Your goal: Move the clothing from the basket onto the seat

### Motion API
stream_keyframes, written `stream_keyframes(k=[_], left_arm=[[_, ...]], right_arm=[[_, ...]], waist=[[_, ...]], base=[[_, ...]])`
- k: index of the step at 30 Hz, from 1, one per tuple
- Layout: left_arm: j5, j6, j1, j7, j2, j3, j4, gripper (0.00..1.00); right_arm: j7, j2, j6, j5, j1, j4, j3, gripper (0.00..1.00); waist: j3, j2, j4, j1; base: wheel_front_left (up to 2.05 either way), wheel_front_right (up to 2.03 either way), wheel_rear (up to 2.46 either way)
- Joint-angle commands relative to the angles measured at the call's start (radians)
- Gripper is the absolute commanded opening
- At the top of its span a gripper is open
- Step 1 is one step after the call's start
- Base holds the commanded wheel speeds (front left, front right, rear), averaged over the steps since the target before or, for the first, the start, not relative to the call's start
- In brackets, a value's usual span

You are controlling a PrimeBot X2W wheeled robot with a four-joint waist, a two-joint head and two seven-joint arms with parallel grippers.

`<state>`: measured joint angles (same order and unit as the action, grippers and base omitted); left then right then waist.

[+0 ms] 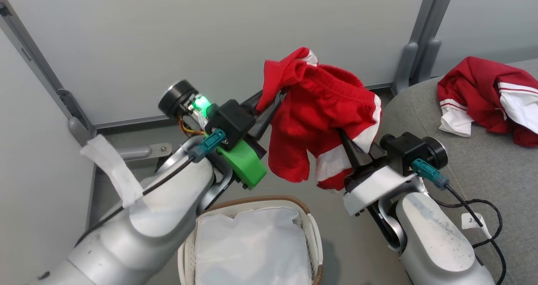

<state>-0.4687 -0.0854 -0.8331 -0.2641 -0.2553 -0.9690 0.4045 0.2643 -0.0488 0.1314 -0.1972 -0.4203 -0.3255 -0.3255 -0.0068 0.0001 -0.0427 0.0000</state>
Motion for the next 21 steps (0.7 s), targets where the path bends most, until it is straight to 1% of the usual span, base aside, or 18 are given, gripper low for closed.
stream_keyframes(k=[1,3,8,14,21], left_arm=[[-0.010,0.011,0.047,0.000,0.008,0.020,0.000,1.00],[-0.018,0.018,0.102,0.000,0.015,0.046,0.002,1.00],[-0.024,0.019,0.236,0.000,0.036,0.121,0.007,1.00],[-0.005,0.002,0.395,0.000,0.073,0.222,0.008,1.00],[0.028,-0.019,0.510,0.000,0.122,0.308,0.017,1.00]], right_arm=[[0.000,-0.003,-0.001,0.009,0.016,0.008,0.016,0.00],[0.000,-0.003,-0.001,0.017,0.026,0.012,0.032,0.00],[0.000,-0.003,-0.001,0.033,0.044,0.021,0.065,0.00],[0.000,-0.003,-0.001,0.030,0.067,0.035,0.089,0.00],[0.000,-0.004,-0.001,0.048,0.084,0.038,0.108,0.00]], waist=[[0.002,-0.0001,0.000,0.0000],[0.003,-0.0001,0.000,0.0000],[0.012,-0.0001,-0.005,0.0000],[0.023,-0.0001,-0.012,0.0000],[0.032,-0.0001,-0.016,0.0000]], base=[[0.00,0.00,0.00],[0.00,0.00,0.00],[0.00,0.00,0.00],[0.00,0.00,0.00],[0.00,0.00,0.00]])
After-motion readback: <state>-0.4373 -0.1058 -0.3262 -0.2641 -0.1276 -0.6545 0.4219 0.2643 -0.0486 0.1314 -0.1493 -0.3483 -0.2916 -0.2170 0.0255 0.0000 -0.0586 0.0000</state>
